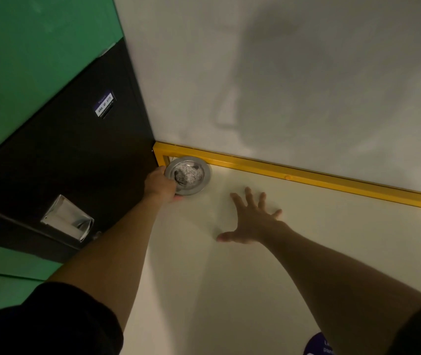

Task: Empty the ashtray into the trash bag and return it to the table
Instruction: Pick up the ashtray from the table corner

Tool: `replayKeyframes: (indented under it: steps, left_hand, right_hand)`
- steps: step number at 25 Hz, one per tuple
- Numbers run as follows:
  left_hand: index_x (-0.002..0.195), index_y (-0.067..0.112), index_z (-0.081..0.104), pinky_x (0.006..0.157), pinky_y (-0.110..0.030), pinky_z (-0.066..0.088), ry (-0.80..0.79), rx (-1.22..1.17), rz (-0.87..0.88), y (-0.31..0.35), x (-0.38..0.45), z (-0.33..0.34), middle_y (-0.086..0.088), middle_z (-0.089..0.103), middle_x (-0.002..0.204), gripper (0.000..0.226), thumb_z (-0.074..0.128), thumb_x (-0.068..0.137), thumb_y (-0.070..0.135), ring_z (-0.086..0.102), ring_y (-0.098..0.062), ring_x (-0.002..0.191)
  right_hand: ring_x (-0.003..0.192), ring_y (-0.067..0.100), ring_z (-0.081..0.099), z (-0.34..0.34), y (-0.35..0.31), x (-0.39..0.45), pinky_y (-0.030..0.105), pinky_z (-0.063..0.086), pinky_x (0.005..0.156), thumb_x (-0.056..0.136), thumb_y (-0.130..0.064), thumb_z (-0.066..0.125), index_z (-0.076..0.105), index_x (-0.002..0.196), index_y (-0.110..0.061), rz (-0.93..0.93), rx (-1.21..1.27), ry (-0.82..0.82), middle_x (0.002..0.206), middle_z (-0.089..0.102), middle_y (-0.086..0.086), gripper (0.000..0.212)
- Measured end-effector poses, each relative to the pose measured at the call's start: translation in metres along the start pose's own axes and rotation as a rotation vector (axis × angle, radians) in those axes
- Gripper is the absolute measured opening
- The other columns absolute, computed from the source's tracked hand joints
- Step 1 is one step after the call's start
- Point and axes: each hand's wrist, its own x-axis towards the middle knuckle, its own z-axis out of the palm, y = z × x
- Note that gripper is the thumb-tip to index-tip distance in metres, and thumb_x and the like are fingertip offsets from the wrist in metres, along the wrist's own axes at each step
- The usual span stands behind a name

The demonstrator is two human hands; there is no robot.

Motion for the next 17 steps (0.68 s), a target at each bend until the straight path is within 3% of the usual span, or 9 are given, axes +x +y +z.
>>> replayKeyframes:
  steps: [9,13,15,17]
  left_hand:
    - [0.125,0.008,0.059,0.084,-0.056,0.057,-0.023,-0.081,0.022,0.002,-0.004,-0.002,-0.019,0.056,0.129,0.042,0.053,0.086,-0.009,0.058,-0.041,0.115]
    - [0.128,0.01,0.057,0.07,-0.051,0.059,-0.062,-0.189,-0.001,0.008,-0.014,-0.006,-0.017,0.053,0.131,0.048,0.053,0.086,-0.012,0.057,-0.041,0.114]
    - [0.129,0.01,0.056,0.065,-0.047,0.059,-0.083,-0.22,0.003,0.012,-0.022,-0.007,-0.017,0.053,0.131,0.049,0.054,0.086,-0.013,0.057,-0.041,0.114]
    - [0.125,0.011,0.057,0.064,-0.045,0.059,-0.105,-0.247,0.019,0.015,-0.031,-0.007,-0.016,0.054,0.128,0.047,0.053,0.086,-0.014,0.058,-0.039,0.112]
  right_hand:
    - [0.142,0.041,-0.029,-0.001,-0.001,-0.002,0.082,-0.002,0.103,0.062,-0.075,0.071,-0.007,0.154,-0.034,-0.006,0.017,0.011,0.161,-0.027,0.003,0.127]
    - [0.144,0.04,-0.025,-0.004,0.0,-0.002,0.082,0.0,0.104,0.066,-0.075,0.068,-0.006,0.154,-0.034,-0.008,0.036,0.025,0.163,-0.022,0.002,0.122]
    - [0.149,0.038,-0.012,-0.008,-0.001,-0.004,0.08,0.004,0.106,0.072,-0.071,0.066,0.001,0.154,-0.033,-0.016,0.099,0.085,0.166,-0.008,0.002,0.111]
    - [0.149,0.035,0.013,-0.014,-0.002,-0.007,0.074,0.017,0.11,0.08,-0.06,0.067,0.013,0.153,-0.029,-0.022,0.233,0.19,0.164,0.015,0.004,0.097]
